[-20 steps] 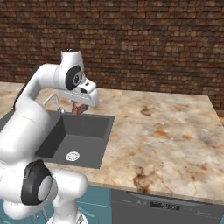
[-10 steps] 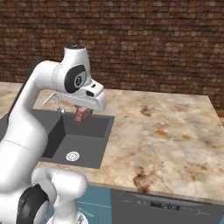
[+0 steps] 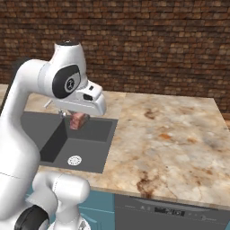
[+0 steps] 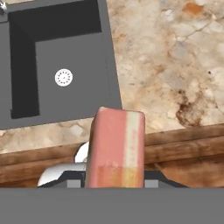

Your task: Pick up the dish brush and bar soap from the sink, and place them back in the cabinet, and close the cabinet door.

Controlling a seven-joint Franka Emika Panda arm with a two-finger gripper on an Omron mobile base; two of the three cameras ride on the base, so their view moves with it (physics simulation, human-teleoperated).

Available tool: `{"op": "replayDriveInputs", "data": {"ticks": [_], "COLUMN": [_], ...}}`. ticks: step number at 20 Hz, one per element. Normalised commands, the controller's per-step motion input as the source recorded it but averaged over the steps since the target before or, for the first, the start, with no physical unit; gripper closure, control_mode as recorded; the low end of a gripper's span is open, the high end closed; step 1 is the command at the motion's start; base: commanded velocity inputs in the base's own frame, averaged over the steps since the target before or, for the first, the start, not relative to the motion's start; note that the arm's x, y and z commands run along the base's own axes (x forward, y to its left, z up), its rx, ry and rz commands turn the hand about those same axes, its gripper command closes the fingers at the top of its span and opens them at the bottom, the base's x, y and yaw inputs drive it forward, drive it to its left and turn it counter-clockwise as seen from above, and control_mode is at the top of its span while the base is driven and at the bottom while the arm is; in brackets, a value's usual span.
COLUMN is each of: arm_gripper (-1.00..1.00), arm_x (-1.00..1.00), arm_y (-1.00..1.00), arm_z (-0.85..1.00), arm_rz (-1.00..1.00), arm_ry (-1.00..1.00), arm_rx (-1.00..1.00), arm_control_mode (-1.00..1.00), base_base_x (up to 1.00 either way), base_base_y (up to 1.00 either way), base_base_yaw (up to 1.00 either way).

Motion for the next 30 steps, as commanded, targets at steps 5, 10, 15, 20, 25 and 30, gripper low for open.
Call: {"op": "replayDriveInputs", "data": {"ticks": [5,10,15,20,25,30], "arm_gripper": [1.0,1.0,1.0,1.0,1.0,1.0], "arm_x": [-0.3,-0.2,-0.09,-0.01,0.0,0.0], "arm_y": [0.0,0.06,0.11,0.06,0.0,0.0], "arm_z": [0.36,0.21,0.05,0.01,0.0,0.0], "arm_rz": [0.04,0.01,0.0,0.0,0.0,0.0], "arm_ry": [0.0,0.0,0.0,0.0,0.0,0.0], "arm_rx": [0.0,0.0,0.0,0.0,0.0,0.0], "arm_control_mode": [-1.0,-1.0,-1.0,1.0,1.0,1.0], "base_base_x": [0.0,0.0,0.0,-0.01,-0.04,-0.07], "base_base_y": [0.0,0.0,0.0,-0.02,-0.43,-0.75], "base_base_yaw": [0.0,0.0,0.0,-0.03,-0.23,-0.36]}}
